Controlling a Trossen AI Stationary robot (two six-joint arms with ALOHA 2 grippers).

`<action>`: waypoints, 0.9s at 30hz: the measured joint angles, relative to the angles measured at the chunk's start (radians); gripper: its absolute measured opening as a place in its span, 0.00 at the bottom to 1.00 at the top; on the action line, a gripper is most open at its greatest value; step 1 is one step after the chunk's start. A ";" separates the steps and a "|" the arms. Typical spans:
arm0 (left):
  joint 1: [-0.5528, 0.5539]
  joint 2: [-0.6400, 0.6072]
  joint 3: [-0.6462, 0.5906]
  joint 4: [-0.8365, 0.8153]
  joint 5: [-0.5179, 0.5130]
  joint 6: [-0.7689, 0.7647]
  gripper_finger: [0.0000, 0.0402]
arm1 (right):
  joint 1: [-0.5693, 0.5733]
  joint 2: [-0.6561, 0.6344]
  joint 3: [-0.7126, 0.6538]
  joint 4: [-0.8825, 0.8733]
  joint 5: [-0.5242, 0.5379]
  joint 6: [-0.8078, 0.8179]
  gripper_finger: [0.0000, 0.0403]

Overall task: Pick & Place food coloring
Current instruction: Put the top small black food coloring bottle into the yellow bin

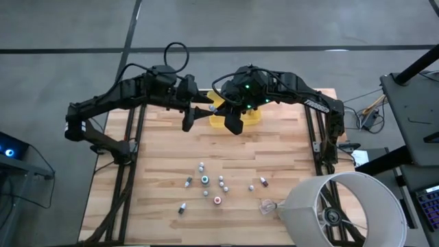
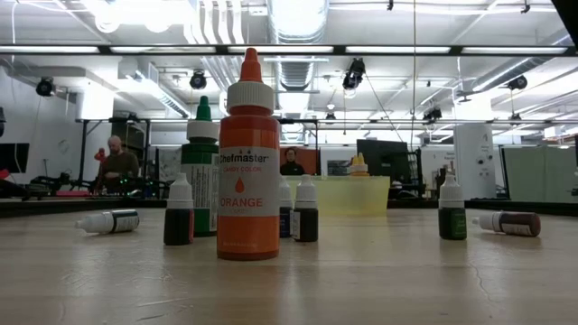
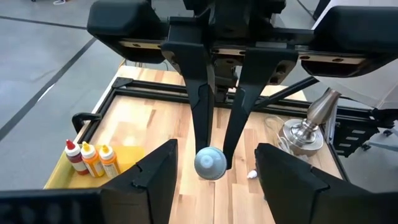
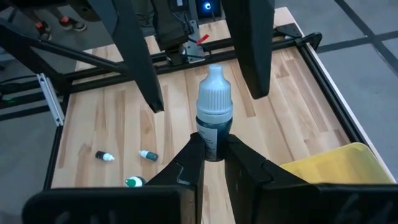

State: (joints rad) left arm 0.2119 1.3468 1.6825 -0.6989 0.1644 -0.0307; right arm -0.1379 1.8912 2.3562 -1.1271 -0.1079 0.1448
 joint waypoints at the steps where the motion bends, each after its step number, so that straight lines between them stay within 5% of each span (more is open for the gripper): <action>1: 0.000 0.000 0.000 0.000 0.000 0.000 0.46 | 0.000 0.000 0.000 0.000 0.000 0.000 0.10; 27: 0.003 -0.001 0.000 -0.023 -0.001 -0.023 0.18 | 0.000 0.000 0.000 0.000 -0.001 0.000 0.10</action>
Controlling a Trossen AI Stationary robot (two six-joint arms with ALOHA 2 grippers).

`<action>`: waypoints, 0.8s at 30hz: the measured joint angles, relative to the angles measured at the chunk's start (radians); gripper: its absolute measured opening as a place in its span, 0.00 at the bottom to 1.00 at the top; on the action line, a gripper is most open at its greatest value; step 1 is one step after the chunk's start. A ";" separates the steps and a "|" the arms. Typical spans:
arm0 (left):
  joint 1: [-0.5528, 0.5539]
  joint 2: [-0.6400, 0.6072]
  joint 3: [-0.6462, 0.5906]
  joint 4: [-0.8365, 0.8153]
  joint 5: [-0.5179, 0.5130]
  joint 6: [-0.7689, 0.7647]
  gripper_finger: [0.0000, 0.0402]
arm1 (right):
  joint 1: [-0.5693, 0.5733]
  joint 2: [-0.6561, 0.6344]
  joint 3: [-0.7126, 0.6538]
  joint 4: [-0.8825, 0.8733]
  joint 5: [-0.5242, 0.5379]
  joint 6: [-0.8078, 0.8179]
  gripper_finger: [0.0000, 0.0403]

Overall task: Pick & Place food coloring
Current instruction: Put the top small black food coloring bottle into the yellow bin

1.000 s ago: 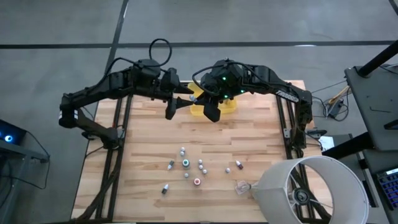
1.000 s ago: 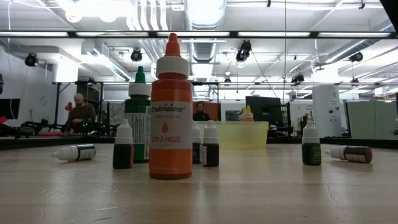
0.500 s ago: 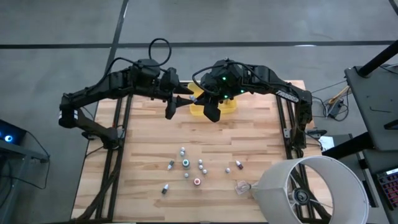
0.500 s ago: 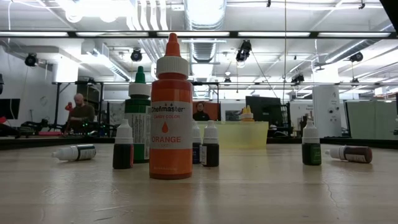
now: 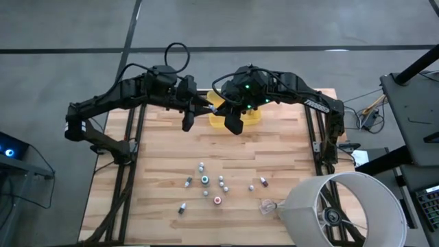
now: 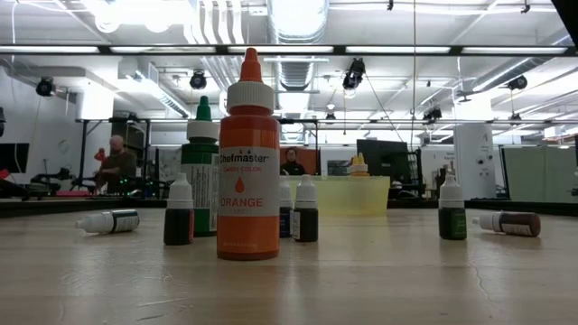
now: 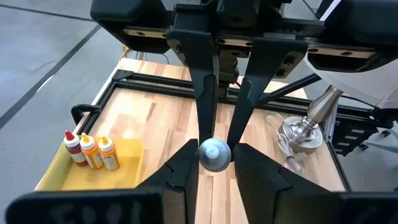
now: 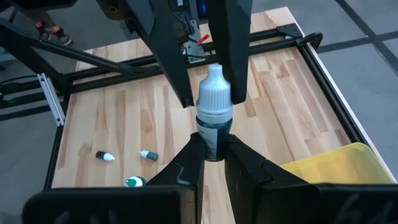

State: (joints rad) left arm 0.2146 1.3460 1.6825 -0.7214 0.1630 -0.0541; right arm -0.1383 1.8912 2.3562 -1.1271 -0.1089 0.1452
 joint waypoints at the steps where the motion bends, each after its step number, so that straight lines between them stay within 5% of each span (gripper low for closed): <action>1: 0.000 0.000 0.000 -0.001 0.000 -0.001 0.17 | 0.000 0.000 0.000 0.000 0.000 0.000 0.10; 24: 0.000 0.001 0.000 0.000 0.001 -0.004 0.08 | 0.000 0.000 0.000 -0.001 0.000 -0.002 0.10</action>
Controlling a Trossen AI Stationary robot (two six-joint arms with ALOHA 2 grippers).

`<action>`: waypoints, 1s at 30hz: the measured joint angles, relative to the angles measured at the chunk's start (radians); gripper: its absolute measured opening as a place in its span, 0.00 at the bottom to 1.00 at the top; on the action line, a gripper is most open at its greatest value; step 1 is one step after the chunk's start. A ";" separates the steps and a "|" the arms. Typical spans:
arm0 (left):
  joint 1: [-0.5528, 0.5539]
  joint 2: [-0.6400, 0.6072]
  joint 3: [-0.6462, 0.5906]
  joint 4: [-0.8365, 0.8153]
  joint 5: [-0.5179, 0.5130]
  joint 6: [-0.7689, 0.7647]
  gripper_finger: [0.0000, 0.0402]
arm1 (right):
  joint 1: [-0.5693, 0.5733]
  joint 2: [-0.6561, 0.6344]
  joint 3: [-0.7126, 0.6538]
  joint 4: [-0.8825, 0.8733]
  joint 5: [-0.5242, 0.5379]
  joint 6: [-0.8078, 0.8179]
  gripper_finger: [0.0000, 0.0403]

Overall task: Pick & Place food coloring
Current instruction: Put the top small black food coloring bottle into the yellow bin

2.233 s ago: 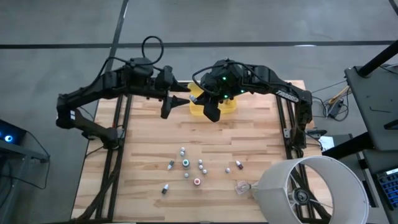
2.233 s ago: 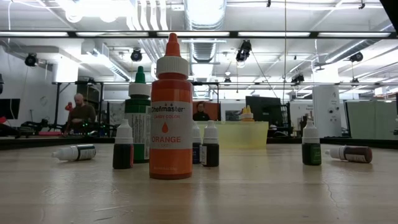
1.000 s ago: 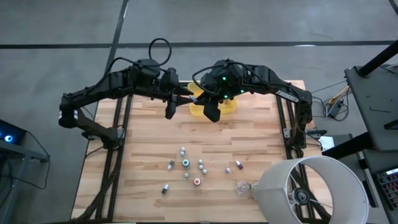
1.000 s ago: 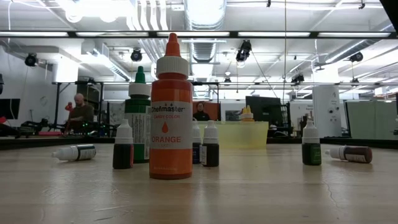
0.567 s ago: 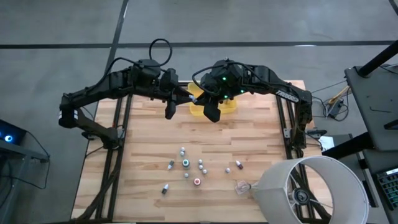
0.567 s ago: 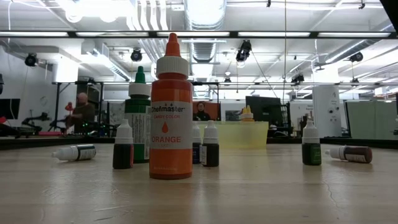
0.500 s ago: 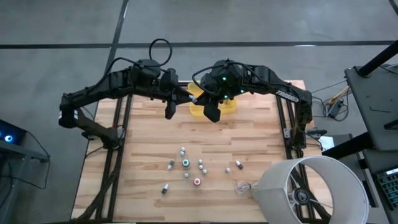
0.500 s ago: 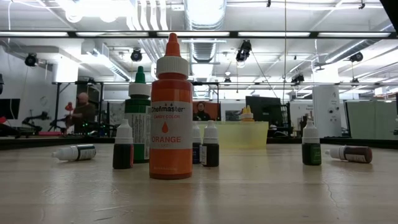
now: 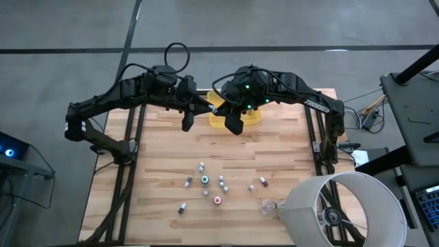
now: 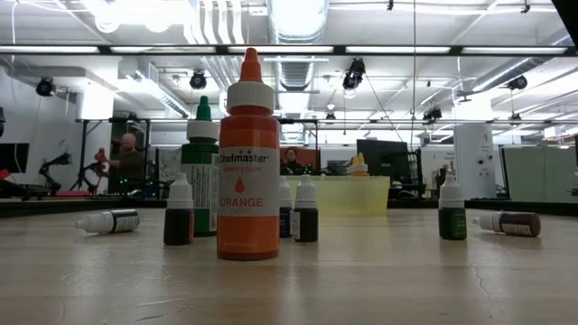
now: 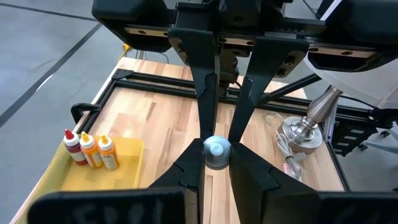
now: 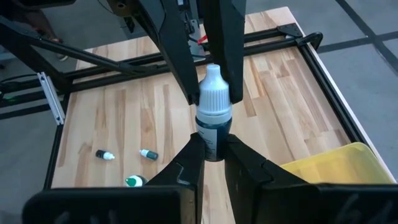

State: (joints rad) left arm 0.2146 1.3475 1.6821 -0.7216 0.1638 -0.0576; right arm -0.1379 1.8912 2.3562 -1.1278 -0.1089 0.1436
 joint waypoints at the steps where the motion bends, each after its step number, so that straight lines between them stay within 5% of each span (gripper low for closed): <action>1: 0.000 0.000 0.000 0.000 0.000 0.000 0.08 | 0.000 0.000 0.000 0.000 0.000 -0.001 0.10; 30: 0.000 0.002 -0.001 0.029 -0.008 -0.014 0.25 | 0.000 0.000 0.000 0.004 -0.004 -0.005 0.10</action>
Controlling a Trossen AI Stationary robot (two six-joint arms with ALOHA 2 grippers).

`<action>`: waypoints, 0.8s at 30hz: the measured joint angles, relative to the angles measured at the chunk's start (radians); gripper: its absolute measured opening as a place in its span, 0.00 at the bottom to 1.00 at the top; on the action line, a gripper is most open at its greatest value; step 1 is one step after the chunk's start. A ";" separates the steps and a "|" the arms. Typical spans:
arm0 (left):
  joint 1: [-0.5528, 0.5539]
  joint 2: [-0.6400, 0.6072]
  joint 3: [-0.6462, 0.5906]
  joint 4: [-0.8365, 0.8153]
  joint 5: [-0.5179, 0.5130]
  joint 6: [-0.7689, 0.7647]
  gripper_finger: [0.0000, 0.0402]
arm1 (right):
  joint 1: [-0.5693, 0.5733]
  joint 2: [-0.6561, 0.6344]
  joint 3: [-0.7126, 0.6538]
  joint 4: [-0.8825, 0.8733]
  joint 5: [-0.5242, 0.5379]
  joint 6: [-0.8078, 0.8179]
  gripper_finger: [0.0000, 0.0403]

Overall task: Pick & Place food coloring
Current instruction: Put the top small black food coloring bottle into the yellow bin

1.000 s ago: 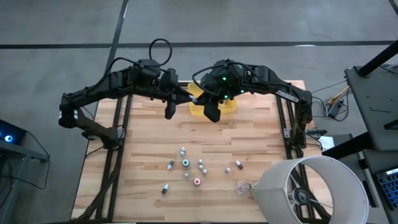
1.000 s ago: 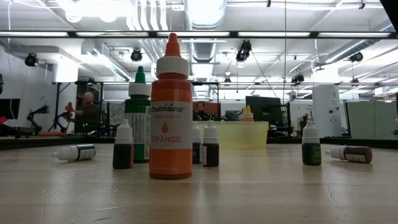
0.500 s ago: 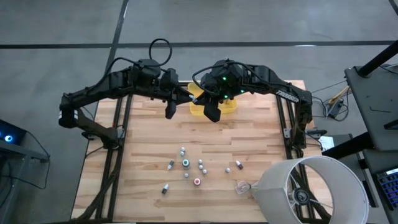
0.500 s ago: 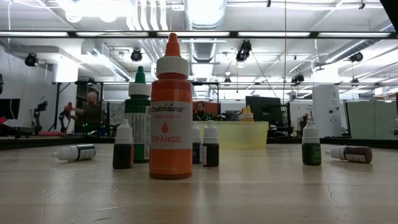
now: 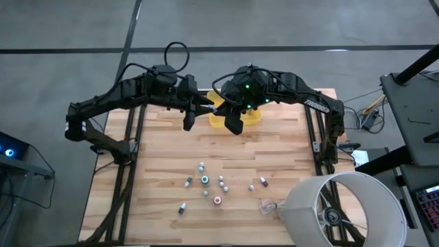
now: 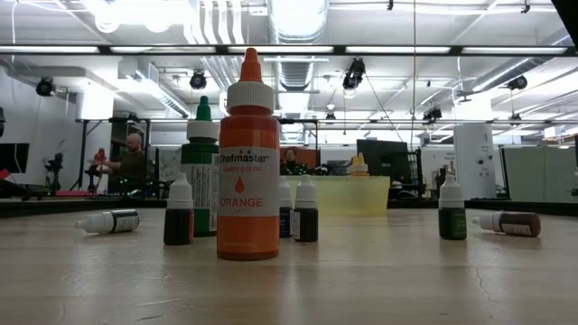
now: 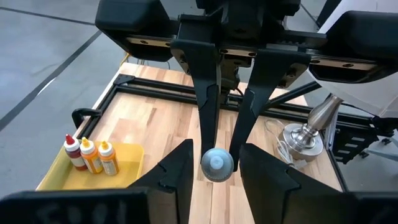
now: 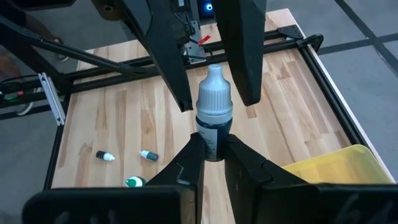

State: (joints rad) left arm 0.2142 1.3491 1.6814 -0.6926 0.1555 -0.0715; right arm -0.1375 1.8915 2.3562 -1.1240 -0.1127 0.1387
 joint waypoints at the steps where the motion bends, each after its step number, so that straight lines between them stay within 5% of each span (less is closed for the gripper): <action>1: 0.000 0.000 0.000 0.000 0.000 0.000 0.25 | 0.000 0.000 0.000 0.000 0.000 0.000 0.10; 24: 0.000 0.031 0.006 -0.007 0.001 -0.016 0.18 | 0.000 0.000 0.000 0.001 0.000 -0.001 0.10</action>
State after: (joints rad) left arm 0.2142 1.3796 1.6872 -0.6994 0.1570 -0.0872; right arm -0.1379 1.8915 2.3558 -1.1229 -0.1126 0.1379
